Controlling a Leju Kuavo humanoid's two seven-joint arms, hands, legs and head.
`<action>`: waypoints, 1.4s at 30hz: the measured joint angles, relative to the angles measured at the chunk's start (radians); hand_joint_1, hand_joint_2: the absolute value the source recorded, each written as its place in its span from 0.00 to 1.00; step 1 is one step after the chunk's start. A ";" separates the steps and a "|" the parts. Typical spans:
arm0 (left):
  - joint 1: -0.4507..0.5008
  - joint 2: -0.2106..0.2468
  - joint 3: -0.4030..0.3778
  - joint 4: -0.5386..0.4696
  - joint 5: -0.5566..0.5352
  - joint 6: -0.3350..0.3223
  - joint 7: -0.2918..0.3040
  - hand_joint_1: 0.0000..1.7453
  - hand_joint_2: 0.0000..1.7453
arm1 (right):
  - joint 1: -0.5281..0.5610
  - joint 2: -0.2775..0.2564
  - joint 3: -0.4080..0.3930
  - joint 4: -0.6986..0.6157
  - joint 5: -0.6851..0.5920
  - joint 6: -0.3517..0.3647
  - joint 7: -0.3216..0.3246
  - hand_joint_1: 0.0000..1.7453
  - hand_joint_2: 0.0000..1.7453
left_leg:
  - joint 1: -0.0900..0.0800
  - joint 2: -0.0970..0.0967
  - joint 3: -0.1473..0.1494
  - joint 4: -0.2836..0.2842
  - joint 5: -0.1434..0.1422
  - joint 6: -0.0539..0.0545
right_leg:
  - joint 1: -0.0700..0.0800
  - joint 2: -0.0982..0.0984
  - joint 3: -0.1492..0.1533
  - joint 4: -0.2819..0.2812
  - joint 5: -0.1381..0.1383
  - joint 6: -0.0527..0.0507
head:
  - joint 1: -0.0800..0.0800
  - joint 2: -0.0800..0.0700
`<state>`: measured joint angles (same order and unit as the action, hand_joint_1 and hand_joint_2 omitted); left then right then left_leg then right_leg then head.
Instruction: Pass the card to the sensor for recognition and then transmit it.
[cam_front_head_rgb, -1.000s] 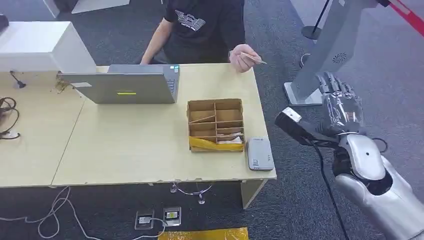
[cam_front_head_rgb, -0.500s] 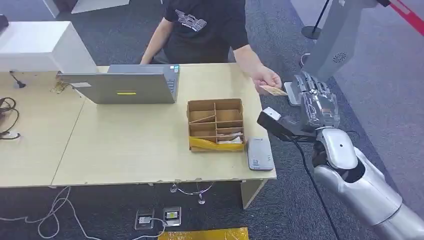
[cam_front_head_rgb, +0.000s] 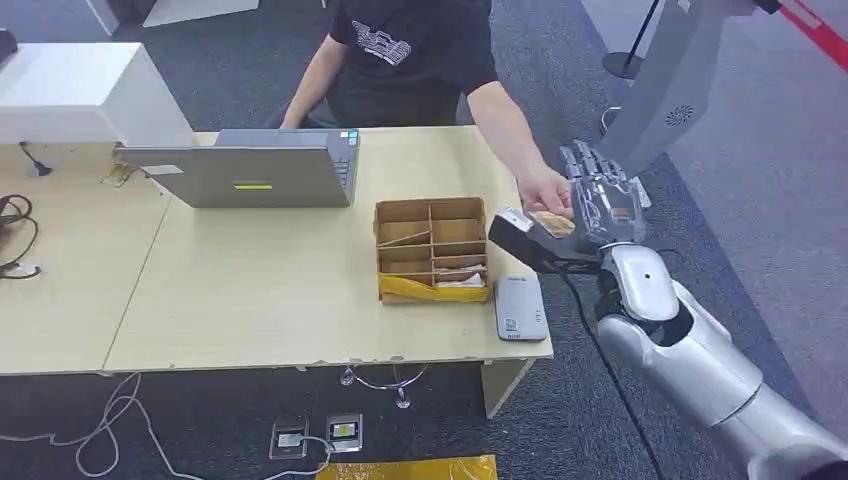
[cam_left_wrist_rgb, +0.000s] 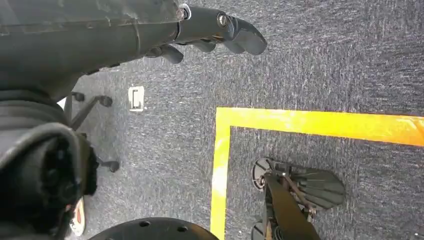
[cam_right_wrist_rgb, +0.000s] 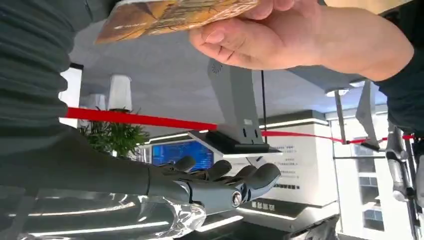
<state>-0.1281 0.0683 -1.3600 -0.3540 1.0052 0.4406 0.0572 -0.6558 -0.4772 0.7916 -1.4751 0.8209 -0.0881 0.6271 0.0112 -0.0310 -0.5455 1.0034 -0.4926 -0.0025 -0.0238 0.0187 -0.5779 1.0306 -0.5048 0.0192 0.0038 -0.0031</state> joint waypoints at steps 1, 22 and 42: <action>0.000 0.000 0.000 0.000 -0.002 0.000 0.000 0.00 0.00 | -0.002 0.003 0.006 0.006 -0.004 -0.002 0.000 1.00 1.00 | 0.000 0.000 0.000 0.000 0.000 0.000 | 0.000 0.000 0.000 0.000 0.000 0.000 | 0.000 0.000; 0.005 0.008 0.000 0.000 -0.035 -0.022 -0.003 0.00 0.00 | 0.049 -0.035 0.006 -0.012 0.031 -0.014 0.059 1.00 1.00 | 0.000 0.001 0.001 0.000 0.000 0.000 | 0.000 0.001 0.000 0.000 0.000 0.000 | 0.000 0.000; 0.006 0.010 0.000 0.000 -0.034 -0.022 -0.003 0.00 0.00 | 0.133 -0.051 -0.010 -0.037 -0.024 -0.026 -0.011 1.00 1.00 | 0.000 0.001 0.000 0.000 0.000 0.000 | 0.000 0.000 0.000 0.000 0.000 0.000 | 0.000 0.000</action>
<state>-0.1218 0.0778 -1.3596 -0.3540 0.9712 0.4189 0.0542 -0.5232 -0.5284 0.7816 -1.5118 0.7969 -0.1140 0.6165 0.0111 -0.0304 -0.5453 1.0036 -0.4927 -0.0026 -0.0238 0.0192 -0.5781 1.0304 -0.5048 0.0192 0.0038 -0.0031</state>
